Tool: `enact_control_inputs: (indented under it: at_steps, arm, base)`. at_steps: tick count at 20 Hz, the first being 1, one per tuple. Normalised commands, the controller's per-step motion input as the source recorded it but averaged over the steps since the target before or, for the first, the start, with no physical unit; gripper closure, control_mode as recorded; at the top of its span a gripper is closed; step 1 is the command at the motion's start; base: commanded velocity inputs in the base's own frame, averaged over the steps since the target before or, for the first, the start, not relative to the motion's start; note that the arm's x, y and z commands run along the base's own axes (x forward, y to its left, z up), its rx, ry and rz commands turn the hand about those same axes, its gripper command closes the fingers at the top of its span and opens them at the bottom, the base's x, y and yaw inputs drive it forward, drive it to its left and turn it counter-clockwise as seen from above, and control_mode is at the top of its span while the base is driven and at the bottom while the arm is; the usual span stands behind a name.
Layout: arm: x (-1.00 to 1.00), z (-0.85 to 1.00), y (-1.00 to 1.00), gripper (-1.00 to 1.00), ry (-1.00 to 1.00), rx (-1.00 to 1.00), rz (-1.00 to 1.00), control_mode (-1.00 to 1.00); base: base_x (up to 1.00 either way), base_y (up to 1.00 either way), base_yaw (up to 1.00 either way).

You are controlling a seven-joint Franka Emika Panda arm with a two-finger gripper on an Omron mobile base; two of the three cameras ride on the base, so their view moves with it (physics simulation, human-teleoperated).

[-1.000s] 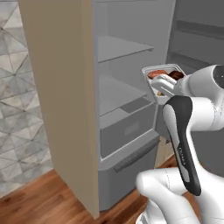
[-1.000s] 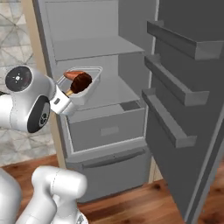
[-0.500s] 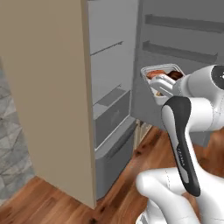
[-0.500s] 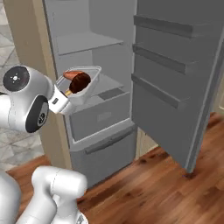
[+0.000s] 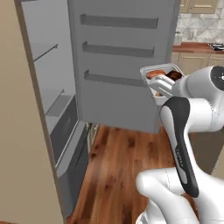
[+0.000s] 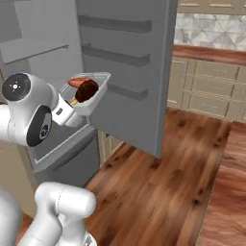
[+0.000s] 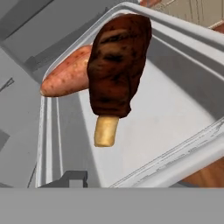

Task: Place the tupperware containing the steak and sweet potato meal in the microwave. Close the microwave door and press the start button to reheat the meal.

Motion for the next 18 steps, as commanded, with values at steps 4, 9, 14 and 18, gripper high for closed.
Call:
enact_control_inputs:
  at_steps: [4,9,14,18]
  arm:
    - [0.0,0.0,0.0,1.0,0.0,0.0,0.0,1.0]
    - [0.0,0.0,0.0,1.0,0.0,0.0,0.0,1.0]
    - [0.0,0.0,0.0,1.0,0.0,0.0,0.0,1.0]
    - [0.0,0.0,0.0,1.0,0.0,0.0,0.0,1.0]
  base:
    - [0.0,0.0,-0.61]
    - [-0.28,0.04,-0.54]
    - [-0.93,0.3,-0.44]
    - [-1.0,0.29,-0.55]
